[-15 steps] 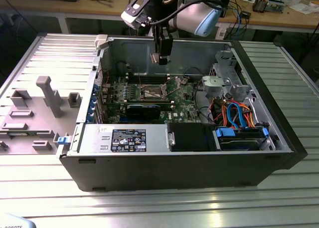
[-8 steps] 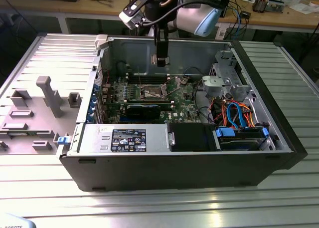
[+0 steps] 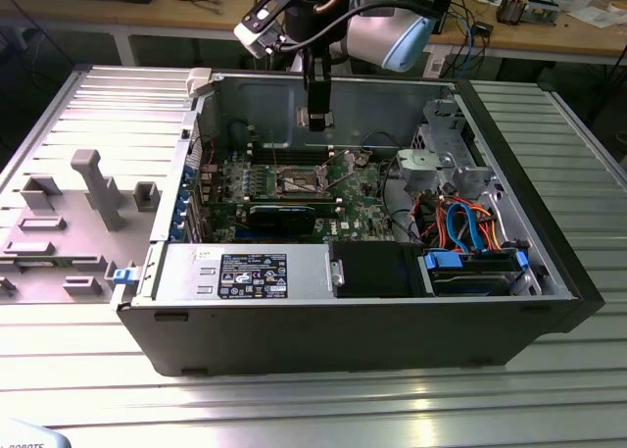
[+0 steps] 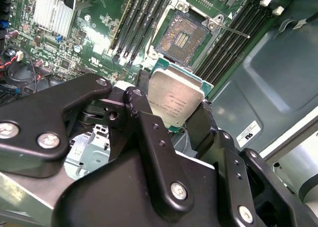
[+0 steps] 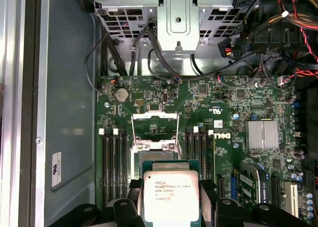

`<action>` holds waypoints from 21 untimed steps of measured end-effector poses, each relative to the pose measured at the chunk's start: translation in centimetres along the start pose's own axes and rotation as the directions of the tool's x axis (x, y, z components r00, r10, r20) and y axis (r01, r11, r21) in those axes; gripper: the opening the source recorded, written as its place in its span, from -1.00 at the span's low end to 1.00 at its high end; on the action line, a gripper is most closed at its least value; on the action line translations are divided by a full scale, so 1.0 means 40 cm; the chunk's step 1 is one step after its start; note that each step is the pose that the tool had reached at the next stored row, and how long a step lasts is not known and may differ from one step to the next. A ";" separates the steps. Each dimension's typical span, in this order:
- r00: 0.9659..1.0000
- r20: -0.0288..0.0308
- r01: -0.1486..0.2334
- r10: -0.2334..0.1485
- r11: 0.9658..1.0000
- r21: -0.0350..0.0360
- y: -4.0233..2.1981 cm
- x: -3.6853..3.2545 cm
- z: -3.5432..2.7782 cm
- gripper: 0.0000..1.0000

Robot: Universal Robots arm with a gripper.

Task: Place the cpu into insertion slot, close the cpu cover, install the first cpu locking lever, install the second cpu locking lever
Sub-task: 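Place the cpu into insertion slot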

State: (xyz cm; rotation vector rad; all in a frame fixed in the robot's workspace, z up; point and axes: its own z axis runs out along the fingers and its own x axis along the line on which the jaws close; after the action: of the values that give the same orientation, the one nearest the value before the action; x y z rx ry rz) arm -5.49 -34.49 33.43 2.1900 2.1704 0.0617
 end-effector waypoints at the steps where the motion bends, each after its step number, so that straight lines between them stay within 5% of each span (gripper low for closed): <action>1: 1.000 0.000 0.000 0.000 1.000 0.000 0.000 0.000 0.000 0.08; 8: 0.999 0.002 -0.037 0.037 0.999 0.001 -0.003 0.000 0.017 0.08; 14: 0.999 -0.004 0.051 -0.051 0.999 -0.001 -0.005 0.001 0.036 0.08; 21: 0.999 -0.004 0.054 -0.054 0.999 -0.002 -0.005 0.000 0.037 0.08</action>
State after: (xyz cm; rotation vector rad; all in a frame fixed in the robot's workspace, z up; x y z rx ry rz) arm -5.61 -34.49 31.92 2.1305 2.2299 0.0657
